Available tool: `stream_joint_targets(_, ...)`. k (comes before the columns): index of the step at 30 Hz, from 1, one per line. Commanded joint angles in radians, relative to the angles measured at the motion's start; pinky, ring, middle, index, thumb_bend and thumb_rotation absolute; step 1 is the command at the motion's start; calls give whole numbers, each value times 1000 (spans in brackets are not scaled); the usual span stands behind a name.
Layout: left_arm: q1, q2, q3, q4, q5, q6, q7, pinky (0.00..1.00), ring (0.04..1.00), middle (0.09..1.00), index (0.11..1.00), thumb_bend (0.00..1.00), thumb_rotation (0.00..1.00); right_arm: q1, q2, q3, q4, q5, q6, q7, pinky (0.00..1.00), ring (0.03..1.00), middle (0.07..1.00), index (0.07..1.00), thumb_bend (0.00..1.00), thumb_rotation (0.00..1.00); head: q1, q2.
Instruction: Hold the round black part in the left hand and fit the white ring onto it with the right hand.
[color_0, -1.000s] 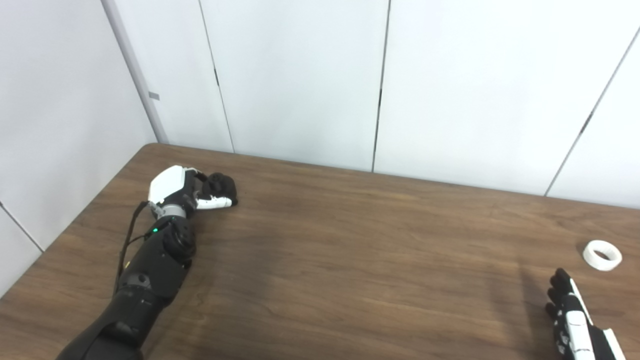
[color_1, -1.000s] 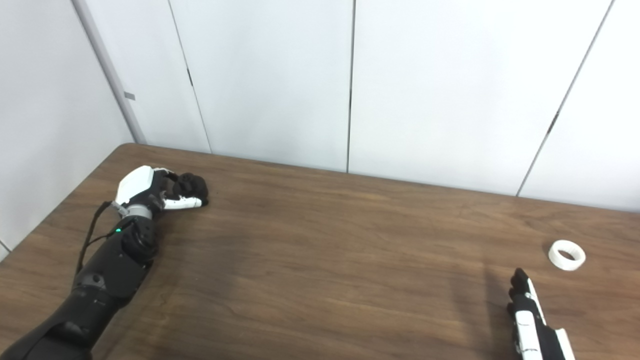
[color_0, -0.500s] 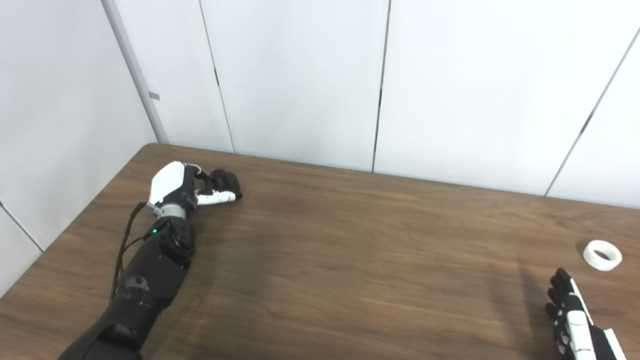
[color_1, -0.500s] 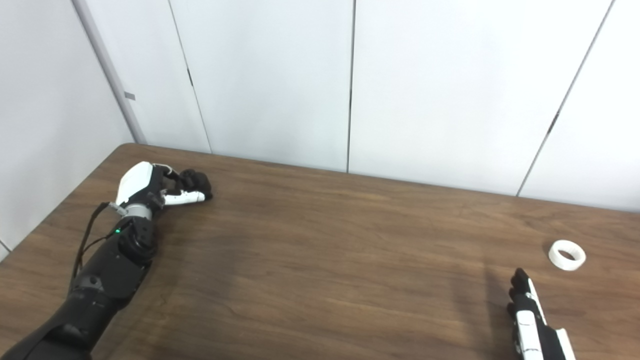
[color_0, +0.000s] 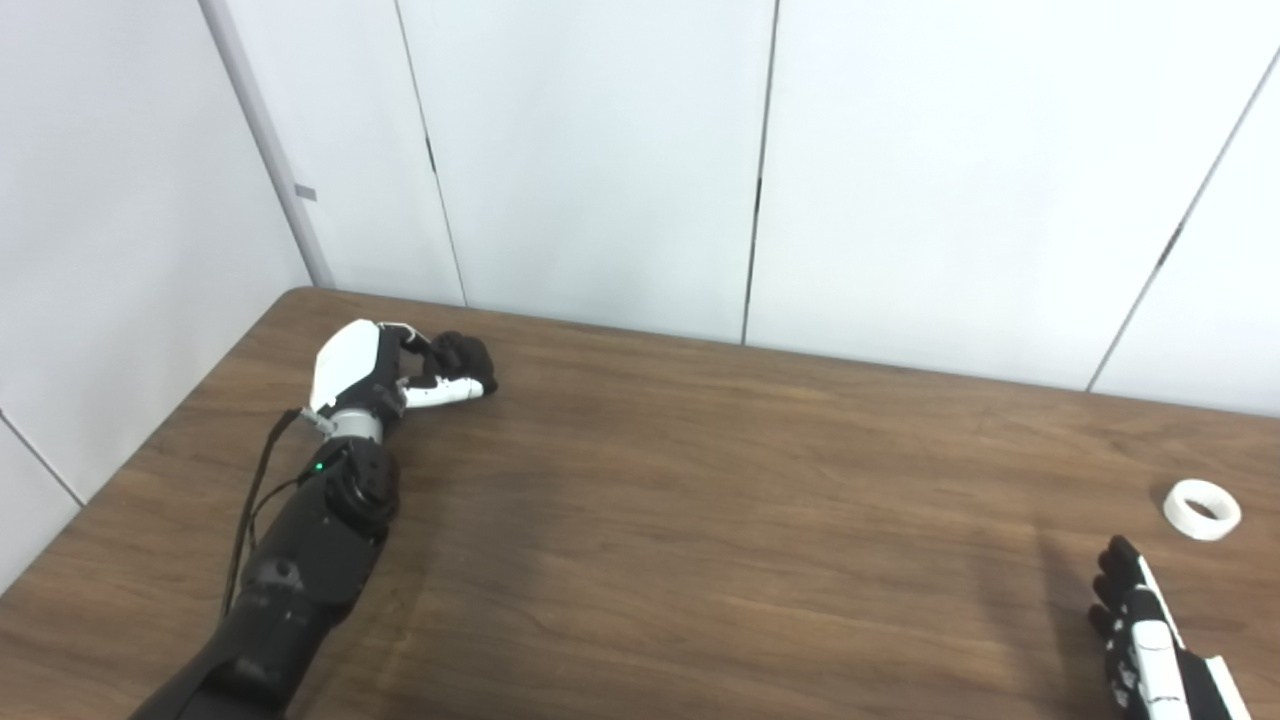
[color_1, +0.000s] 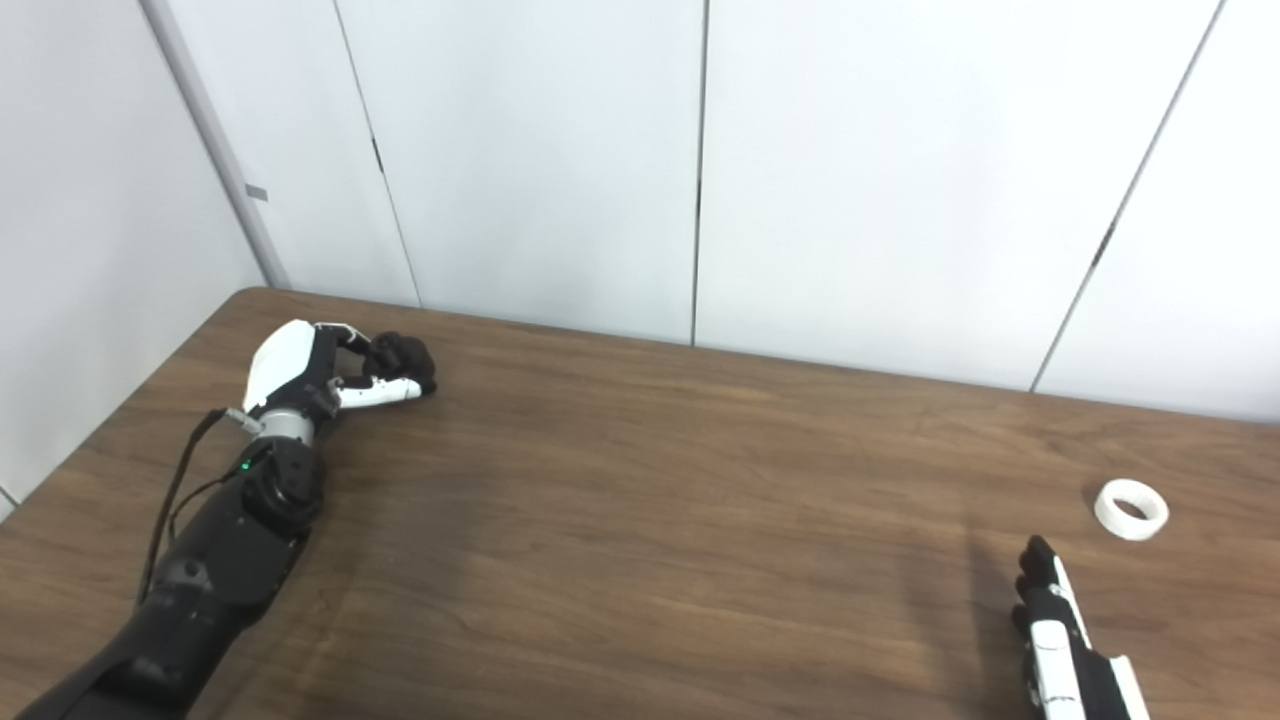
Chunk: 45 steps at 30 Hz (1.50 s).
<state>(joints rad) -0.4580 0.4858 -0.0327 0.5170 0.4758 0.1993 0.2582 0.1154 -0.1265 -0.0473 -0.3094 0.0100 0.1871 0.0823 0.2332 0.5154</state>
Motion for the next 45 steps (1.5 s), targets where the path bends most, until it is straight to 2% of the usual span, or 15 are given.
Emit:
stream_joint_targets(1,-15,30,3,-87,18,-7,4,1000,861,736,485,524,52,-15,-1,2,-12,-2,-24,-3,1000,1000,1000,1000,385,1000,-1,2)
stream_joint_targets(8,74,15,-23,-338,34,77,-107,1000,873,763,485,524,57,-16,0,12,-14,-17,-19,-5,1000,1000,1000,1000,391,1000,-19,8)
stream_joint_targets(17,177,-14,-104,-590,129,49,-188,1000,868,791,484,525,58,-13,15,19,-17,-27,-23,-14,1000,1000,1000,1000,428,1000,-65,25)
stream_joint_targets(21,218,-45,-151,-688,184,24,-210,1000,871,792,483,525,56,-14,24,22,-19,-30,-17,-23,1000,1000,997,1000,481,1000,-82,35)
stream_joint_targets(24,242,-73,-188,-746,225,23,-244,1000,874,797,483,525,56,-14,27,26,-18,-36,-16,-25,1000,1000,997,1000,484,1000,-96,40)
stream_joint_targets(33,346,-186,-299,-844,365,14,-310,1000,909,806,483,525,57,-18,31,32,-30,-53,-1,-36,1000,991,989,1000,541,1000,-150,73)
stream_joint_targets(40,412,-229,-332,-848,416,-19,-327,1000,916,806,483,525,58,-19,39,37,-61,-58,19,-38,1000,983,980,1000,552,1000,-199,107)
stream_joint_targets(45,461,-248,-365,-832,445,-59,-309,1000,911,805,483,524,57,-19,40,41,-94,-66,49,-41,1000,973,968,999,565,1000,-228,129)
